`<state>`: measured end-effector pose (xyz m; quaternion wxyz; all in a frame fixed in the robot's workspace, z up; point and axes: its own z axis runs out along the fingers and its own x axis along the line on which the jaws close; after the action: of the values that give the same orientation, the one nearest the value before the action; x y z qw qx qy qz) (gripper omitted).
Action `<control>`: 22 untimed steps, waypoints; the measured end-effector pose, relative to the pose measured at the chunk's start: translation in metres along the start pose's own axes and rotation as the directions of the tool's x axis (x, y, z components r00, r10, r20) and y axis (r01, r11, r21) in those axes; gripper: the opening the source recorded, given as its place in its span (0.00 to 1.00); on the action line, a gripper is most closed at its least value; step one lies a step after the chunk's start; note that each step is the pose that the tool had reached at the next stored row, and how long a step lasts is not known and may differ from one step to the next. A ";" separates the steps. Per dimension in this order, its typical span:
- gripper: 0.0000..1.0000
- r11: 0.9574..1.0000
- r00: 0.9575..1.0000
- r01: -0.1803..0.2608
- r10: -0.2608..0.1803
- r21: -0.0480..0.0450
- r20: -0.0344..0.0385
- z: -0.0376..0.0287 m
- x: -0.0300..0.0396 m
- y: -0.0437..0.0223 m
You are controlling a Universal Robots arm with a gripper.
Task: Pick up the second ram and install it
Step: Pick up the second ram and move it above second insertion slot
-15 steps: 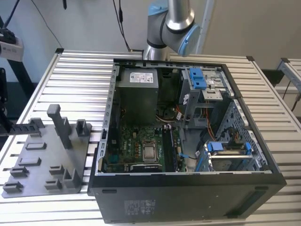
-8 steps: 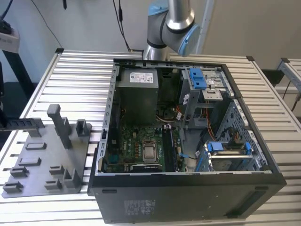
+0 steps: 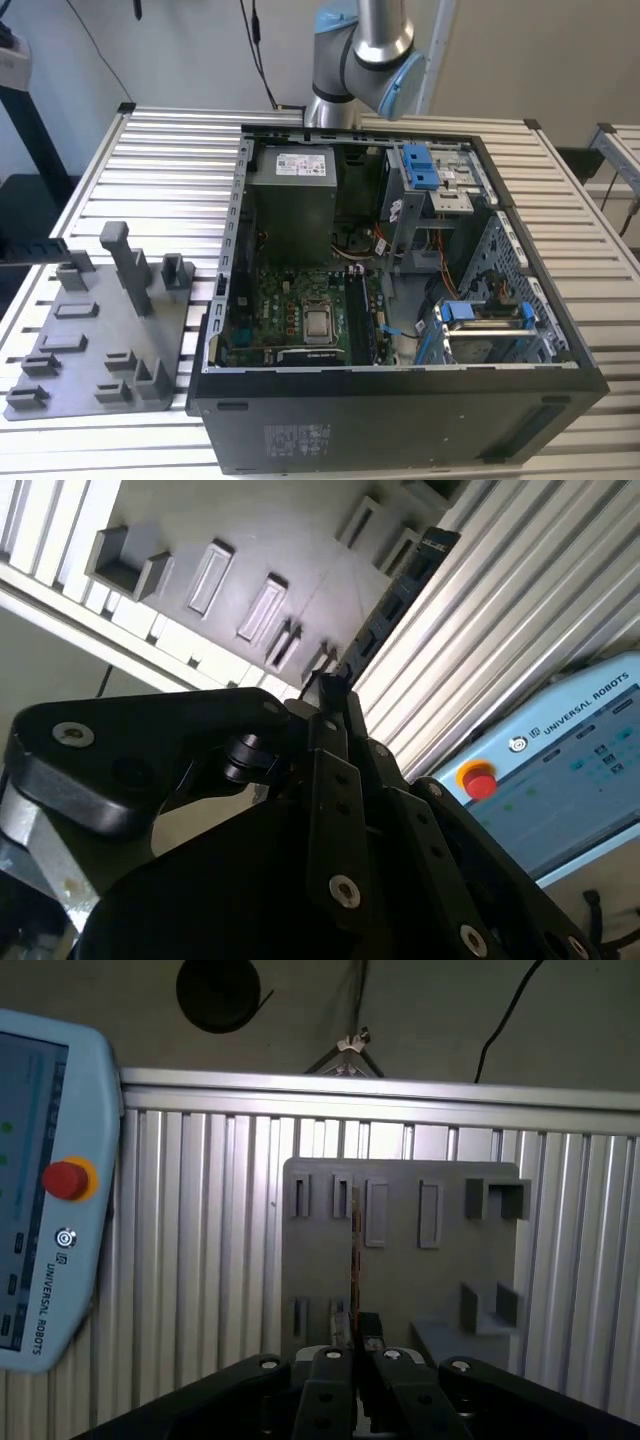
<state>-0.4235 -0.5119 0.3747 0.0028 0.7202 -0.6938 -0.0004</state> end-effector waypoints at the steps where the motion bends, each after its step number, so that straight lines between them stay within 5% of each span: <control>1: 0.14 1.000 1.000 0.000 0.000 0.000 0.000 -0.0021 0.0000 0.0000; 22: 0.14 1.000 1.000 0.000 0.000 0.000 0.000 -0.0344 0.0001 0.0002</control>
<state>-0.4235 -0.5119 0.4091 0.0028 0.7201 -0.6938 -0.0004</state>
